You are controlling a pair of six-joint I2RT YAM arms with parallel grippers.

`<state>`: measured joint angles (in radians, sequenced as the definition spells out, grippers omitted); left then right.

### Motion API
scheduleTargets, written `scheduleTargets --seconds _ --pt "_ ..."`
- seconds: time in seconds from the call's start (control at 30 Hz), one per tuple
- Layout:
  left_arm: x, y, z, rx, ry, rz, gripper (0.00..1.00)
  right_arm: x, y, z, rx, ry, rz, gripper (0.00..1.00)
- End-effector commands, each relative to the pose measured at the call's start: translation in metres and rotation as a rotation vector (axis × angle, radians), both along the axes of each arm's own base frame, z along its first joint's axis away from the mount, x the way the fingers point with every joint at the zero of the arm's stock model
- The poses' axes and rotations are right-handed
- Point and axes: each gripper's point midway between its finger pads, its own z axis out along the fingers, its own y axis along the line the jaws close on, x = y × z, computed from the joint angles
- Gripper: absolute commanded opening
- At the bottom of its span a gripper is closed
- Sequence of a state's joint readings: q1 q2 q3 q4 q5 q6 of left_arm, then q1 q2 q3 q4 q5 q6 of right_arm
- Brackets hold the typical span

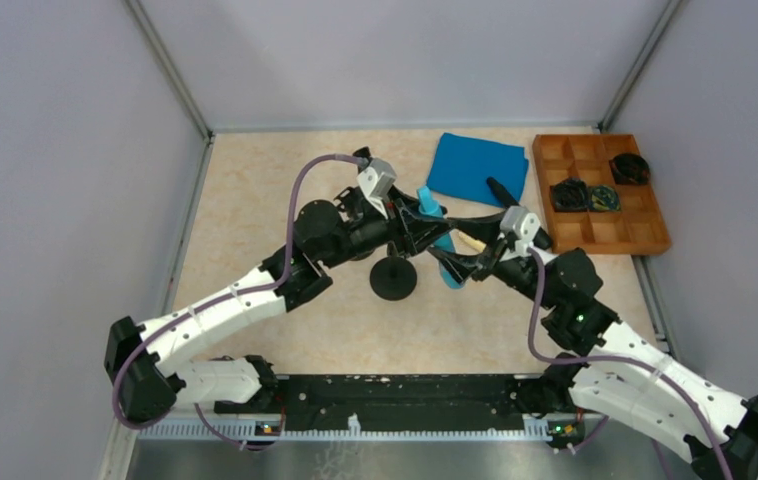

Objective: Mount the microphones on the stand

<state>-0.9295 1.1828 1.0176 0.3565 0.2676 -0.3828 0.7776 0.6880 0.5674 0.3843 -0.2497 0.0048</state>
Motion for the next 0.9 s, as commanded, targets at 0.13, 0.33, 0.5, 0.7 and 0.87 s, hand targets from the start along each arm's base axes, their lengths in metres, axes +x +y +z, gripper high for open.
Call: scheduleTargets --seconds 0.13,0.33,0.5,0.7,0.87 --pt "0.011 0.042 0.042 -0.214 -0.240 0.210 0.00 0.001 -0.033 0.053 0.201 -0.005 -0.118 0.78" --pt "0.007 0.054 0.057 -0.280 -0.379 0.251 0.00 -0.001 -0.047 0.071 0.513 0.180 -0.089 0.78" --pt "-0.017 0.059 0.072 -0.368 -0.591 0.196 0.00 0.008 -0.060 0.075 0.913 0.545 -0.014 0.76" --pt "-0.036 0.057 0.076 -0.398 -0.880 0.187 0.00 0.014 -0.071 0.079 1.124 0.679 0.039 0.74" --pt "-0.046 0.055 0.075 -0.388 -1.115 0.214 0.00 0.024 -0.069 0.068 1.177 0.791 0.013 0.75"
